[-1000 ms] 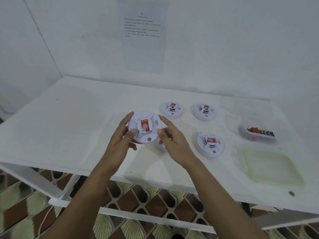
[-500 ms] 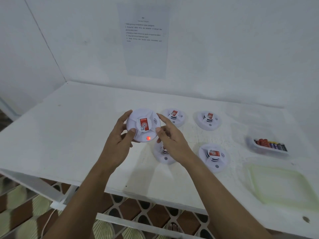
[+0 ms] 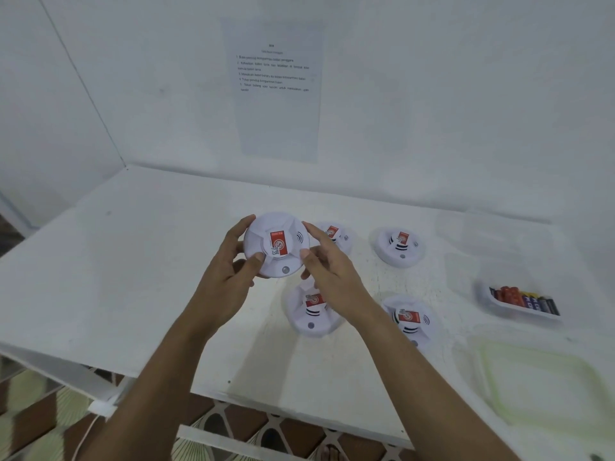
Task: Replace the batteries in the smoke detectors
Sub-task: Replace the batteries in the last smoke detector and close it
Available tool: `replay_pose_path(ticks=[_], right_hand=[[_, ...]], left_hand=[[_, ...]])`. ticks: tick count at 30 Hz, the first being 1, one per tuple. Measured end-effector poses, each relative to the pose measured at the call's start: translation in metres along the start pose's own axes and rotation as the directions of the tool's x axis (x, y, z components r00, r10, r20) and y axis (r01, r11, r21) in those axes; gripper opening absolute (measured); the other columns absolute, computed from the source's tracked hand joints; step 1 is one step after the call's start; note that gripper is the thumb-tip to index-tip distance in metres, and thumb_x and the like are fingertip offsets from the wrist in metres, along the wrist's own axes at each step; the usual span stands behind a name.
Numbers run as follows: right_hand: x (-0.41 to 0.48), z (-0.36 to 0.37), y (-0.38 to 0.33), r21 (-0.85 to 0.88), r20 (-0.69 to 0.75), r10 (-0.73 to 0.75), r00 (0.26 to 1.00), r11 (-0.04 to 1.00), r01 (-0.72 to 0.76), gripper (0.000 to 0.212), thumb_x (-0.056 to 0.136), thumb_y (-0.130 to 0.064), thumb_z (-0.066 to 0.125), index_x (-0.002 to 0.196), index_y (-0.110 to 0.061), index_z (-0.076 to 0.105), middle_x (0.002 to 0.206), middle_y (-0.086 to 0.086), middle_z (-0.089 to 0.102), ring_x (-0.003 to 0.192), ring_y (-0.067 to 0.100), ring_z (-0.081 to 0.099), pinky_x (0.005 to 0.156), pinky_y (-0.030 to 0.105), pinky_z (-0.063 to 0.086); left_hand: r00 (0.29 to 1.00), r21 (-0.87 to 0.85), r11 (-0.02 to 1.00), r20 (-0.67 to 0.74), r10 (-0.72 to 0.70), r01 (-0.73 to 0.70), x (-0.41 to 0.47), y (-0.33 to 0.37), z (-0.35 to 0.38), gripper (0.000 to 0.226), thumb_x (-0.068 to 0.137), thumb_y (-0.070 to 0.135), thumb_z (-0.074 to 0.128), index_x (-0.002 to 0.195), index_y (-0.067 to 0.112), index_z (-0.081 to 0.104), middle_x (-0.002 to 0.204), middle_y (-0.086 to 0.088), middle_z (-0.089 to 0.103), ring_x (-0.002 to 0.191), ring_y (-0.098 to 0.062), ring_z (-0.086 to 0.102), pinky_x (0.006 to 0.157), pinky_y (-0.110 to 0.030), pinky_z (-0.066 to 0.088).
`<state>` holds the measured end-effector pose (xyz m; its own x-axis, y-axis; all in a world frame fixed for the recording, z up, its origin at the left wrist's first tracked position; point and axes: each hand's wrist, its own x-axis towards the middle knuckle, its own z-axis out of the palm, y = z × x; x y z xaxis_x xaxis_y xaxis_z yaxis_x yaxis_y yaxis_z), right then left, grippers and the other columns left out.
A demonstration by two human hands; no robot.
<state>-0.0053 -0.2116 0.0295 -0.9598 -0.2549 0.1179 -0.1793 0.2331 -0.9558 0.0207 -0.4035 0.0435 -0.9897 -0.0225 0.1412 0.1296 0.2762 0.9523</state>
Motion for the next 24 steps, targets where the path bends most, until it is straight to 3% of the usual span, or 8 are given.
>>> replay_pose_path(ticks=[5,11,15,24], right_hand=[[0.001,-0.007,0.001,-0.015,0.0,0.004,1.0,1.0,-0.004,0.039,0.105,-0.033,0.047,0.138,-0.051,0.035,0.103,-0.007,0.064,0.08,-0.005,0.063,0.07,0.014,0.048],[0.004,-0.011,0.007,-0.024,0.005,0.037,0.999,0.999,-0.037,0.04,0.103,-0.036,0.052,0.141,-0.041,0.039,0.104,-0.007,0.068,0.084,-0.001,0.064,0.075,0.021,0.049],[0.005,-0.012,0.008,-0.009,-0.003,0.054,0.999,0.998,-0.054,0.037,0.101,-0.036,0.056,0.134,-0.043,0.041,0.105,-0.007,0.068,0.087,0.005,0.065,0.075,0.021,0.05],[0.013,-0.01,0.008,0.025,-0.002,0.069,0.998,0.997,-0.069,0.034,0.102,-0.035,0.053,0.134,-0.039,0.041,0.112,-0.003,0.067,0.081,-0.002,0.064,0.074,0.022,0.046]], left_hand=[[1.0,0.007,1.0,0.017,0.005,-0.005,0.004,0.002,0.004,0.051,0.099,0.019,0.053,0.14,0.044,0.037,0.122,0.015,0.059,0.091,-0.002,0.062,0.068,-0.019,0.053],[0.999,0.002,1.0,0.028,-0.023,0.023,0.012,-0.001,0.005,0.051,0.1,0.018,0.051,0.14,0.048,0.039,0.131,0.016,0.056,0.104,-0.007,0.059,0.071,-0.022,0.051],[0.999,-0.003,0.999,0.035,-0.042,0.042,0.015,-0.002,0.008,0.051,0.102,0.019,0.047,0.142,0.049,0.036,0.138,0.021,0.049,0.099,0.001,0.058,0.069,-0.02,0.05],[0.998,-0.003,1.0,-0.046,-0.03,0.03,0.02,-0.002,0.008,0.039,0.101,0.021,0.049,0.136,0.034,0.04,0.124,0.021,0.051,0.09,0.01,0.059,0.067,-0.013,0.05]])
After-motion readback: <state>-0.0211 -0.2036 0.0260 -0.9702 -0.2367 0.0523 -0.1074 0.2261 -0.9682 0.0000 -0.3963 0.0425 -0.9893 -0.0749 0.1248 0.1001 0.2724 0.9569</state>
